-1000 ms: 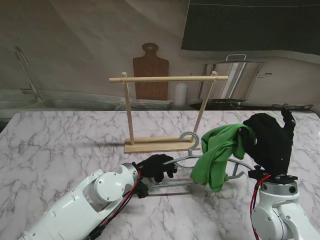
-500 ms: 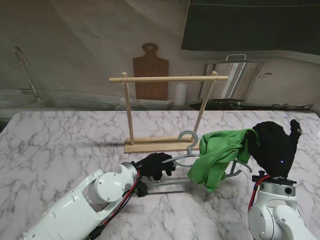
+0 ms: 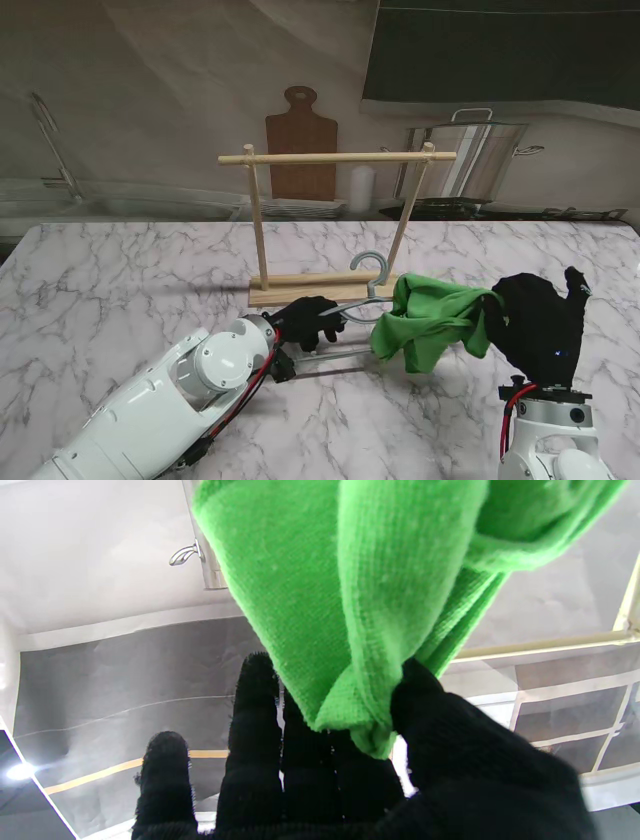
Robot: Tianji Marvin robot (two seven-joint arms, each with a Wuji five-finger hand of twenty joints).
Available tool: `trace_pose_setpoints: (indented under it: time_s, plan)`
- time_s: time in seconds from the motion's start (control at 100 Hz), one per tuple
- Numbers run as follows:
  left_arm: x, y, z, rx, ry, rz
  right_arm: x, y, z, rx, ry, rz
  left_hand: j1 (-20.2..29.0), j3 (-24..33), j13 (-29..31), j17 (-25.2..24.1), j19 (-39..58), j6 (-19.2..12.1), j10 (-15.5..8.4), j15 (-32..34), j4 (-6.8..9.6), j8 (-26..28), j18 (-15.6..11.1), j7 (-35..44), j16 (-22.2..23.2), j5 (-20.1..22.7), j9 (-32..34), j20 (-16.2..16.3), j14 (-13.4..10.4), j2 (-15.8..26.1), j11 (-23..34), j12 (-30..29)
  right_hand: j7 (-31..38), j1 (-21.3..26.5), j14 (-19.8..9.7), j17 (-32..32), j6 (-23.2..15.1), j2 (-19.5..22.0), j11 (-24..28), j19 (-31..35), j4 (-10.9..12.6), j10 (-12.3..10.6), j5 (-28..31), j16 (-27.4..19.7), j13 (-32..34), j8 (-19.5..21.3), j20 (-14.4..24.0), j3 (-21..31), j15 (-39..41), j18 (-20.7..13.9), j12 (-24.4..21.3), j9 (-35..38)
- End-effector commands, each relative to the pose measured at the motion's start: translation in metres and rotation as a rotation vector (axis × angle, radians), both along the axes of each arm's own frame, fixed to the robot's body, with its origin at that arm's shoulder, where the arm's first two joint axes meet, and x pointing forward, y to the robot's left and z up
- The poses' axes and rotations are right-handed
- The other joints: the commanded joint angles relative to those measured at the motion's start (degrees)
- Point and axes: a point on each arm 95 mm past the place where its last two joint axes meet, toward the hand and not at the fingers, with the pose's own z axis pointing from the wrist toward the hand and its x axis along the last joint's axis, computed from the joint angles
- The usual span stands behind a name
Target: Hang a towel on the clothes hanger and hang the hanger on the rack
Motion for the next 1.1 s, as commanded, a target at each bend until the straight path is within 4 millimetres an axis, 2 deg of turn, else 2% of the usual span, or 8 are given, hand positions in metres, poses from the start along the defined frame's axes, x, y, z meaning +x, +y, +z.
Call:
trace_pose_setpoints:
  time_s: [0.0,0.34,0.45,0.66,1.09]
  plan:
    - [0.000,-0.006,0.002,0.001,0.008,-0.012,-0.005,0.002,0.000,0.005,0.028,-0.002,3.18,-0.80,1.51,1.27,20.33,0.28,0.73,1.30,-0.46,0.85,1.29,-0.79,0.27,1.32,1.89,1.13,2.63,4.61,0.79,0.23,1.91,2.67,0.83,-0.18,-1.37,-0.05,-0.54,-0.20,0.83,0.77,3.23,0.75,1.60,-0.54,1.19,4.25,0.86,0.70,0.62,1.23]
    - [0.005,-0.008,0.002,-0.012,0.029,0.022,-0.016,0.010,0.002,0.023,0.153,0.054,3.48,-0.78,1.66,1.59,20.66,0.56,1.10,1.64,-0.45,1.00,1.38,-1.02,0.24,1.39,1.83,0.98,2.74,4.65,0.69,0.11,1.75,2.06,1.33,0.27,-0.72,-0.92,-0.99,0.98,1.49,1.54,4.27,1.59,3.16,-0.39,2.15,5.71,2.17,0.78,1.38,2.78]
    - [0.005,-0.007,0.002,-0.025,0.085,0.003,-0.017,0.012,0.005,0.032,0.185,0.077,3.80,-0.87,1.20,0.86,19.01,0.19,1.67,-0.78,-0.52,1.32,1.98,-1.54,-1.25,0.66,1.38,0.02,3.28,5.15,-0.89,-1.06,1.60,2.14,1.41,0.30,-0.61,-0.82,-1.30,1.22,1.57,1.71,4.23,1.60,3.05,-0.35,2.33,5.74,2.05,0.74,1.44,2.75]
    - [0.001,-0.008,-0.002,-0.071,0.167,0.006,-0.016,0.012,0.011,0.038,0.226,0.049,4.17,-0.93,0.81,0.38,17.44,0.23,2.60,-2.46,-0.59,1.79,2.43,-2.21,-2.51,-0.04,0.97,-0.96,3.90,5.66,-2.00,-1.94,1.41,2.55,1.89,0.40,0.10,-0.96,-1.57,1.78,1.88,2.49,4.41,1.81,3.27,-0.20,2.72,5.85,2.19,0.14,1.87,3.02]
    - [0.005,-0.011,0.000,-0.075,0.121,0.065,-0.008,0.013,0.001,0.004,0.402,0.016,4.27,-1.00,0.89,0.69,17.77,0.41,2.67,-1.55,-0.62,2.38,2.45,-2.43,-2.40,-0.25,0.86,-1.06,3.84,5.77,-2.05,-2.13,0.95,3.19,2.19,0.41,0.77,-0.49,-1.94,2.97,2.53,2.96,4.08,1.99,2.90,0.05,3.54,5.06,2.40,-0.42,2.27,2.66]
